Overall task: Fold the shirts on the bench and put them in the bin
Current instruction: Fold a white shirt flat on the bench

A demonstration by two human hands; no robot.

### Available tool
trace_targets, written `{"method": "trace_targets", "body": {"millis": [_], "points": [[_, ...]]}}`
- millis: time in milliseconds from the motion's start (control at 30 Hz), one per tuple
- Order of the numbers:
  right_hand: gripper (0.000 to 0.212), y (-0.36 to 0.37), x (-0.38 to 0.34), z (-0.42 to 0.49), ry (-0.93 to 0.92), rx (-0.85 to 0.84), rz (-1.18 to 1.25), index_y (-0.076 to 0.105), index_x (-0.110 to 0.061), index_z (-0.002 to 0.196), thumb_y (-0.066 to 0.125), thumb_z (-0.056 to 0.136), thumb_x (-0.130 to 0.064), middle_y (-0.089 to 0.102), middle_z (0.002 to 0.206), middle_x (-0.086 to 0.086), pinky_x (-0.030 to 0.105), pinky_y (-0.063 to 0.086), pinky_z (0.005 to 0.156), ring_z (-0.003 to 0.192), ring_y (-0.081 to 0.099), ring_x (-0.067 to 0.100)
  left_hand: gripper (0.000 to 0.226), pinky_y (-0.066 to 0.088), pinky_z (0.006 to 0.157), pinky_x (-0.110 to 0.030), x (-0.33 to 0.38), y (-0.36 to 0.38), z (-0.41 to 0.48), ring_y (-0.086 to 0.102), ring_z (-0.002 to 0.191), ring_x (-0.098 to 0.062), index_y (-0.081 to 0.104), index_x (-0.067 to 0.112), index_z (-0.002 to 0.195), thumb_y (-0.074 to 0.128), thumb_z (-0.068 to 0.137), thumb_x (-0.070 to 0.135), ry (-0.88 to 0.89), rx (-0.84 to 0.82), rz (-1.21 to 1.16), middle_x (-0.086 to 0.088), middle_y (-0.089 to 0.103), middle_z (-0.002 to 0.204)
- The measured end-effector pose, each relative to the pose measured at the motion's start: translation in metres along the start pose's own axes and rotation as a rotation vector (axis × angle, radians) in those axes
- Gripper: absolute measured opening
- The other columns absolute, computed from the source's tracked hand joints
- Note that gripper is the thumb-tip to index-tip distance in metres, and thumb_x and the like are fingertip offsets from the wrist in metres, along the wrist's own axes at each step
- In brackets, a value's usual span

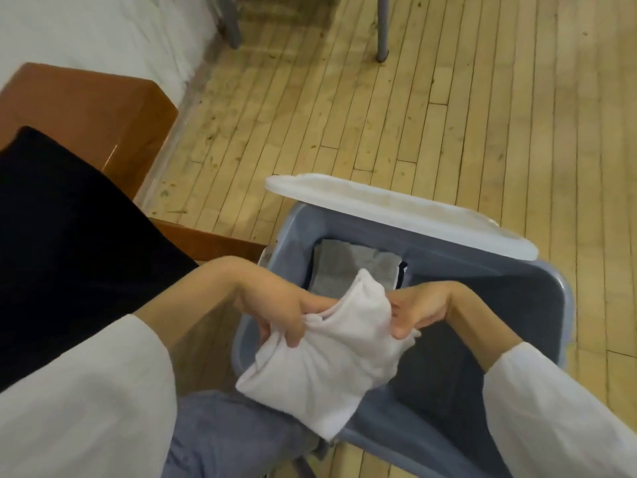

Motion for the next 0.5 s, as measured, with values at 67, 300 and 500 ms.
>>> {"method": "trace_targets", "body": {"millis": [67,300,500], "points": [[0.072,0.006,-0.005,-0.003,-0.011,0.031,0.003,0.042,-0.017,0.135,0.079,0.074,-0.023,0.053,0.136,0.007,0.042,0.045,0.102,0.124,0.053,0.026,0.072,0.049,0.098,-0.044,-0.006,-0.013,-0.001,0.050,0.123,-0.024,0.034,0.047,0.134,0.055,0.082,0.003,0.080,0.116,-0.104,0.001,0.048,0.136],[0.089,0.032,0.002,0.005,-0.191,0.329,0.477,0.063,-0.008,0.108,0.097,0.031,-0.035,0.071,0.099,0.010,0.035,0.057,0.073,0.089,0.069,0.024,0.029,0.047,0.090,-0.041,-0.075,-0.024,0.048,0.057,0.107,-0.023,0.058,0.024,0.111,0.065,0.083,0.028,0.470,0.885,-1.064,-0.003,0.061,0.114],[0.049,0.047,0.001,0.025,-0.489,0.187,0.776,0.075,-0.006,0.098,0.089,0.055,-0.026,0.072,0.093,0.011,0.033,0.056,0.075,0.084,0.070,0.023,0.034,0.031,0.105,-0.040,-0.090,0.022,0.131,0.048,0.124,-0.029,0.058,0.016,0.118,0.037,0.098,0.035,0.322,0.841,-1.600,-0.010,0.057,0.132]]}}
Point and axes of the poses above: each hand's wrist, its own z-axis towards the middle knuckle, its own y-axis out of the palm, x = y × z, the point moved 1 cm from there along z, towards the middle knuckle
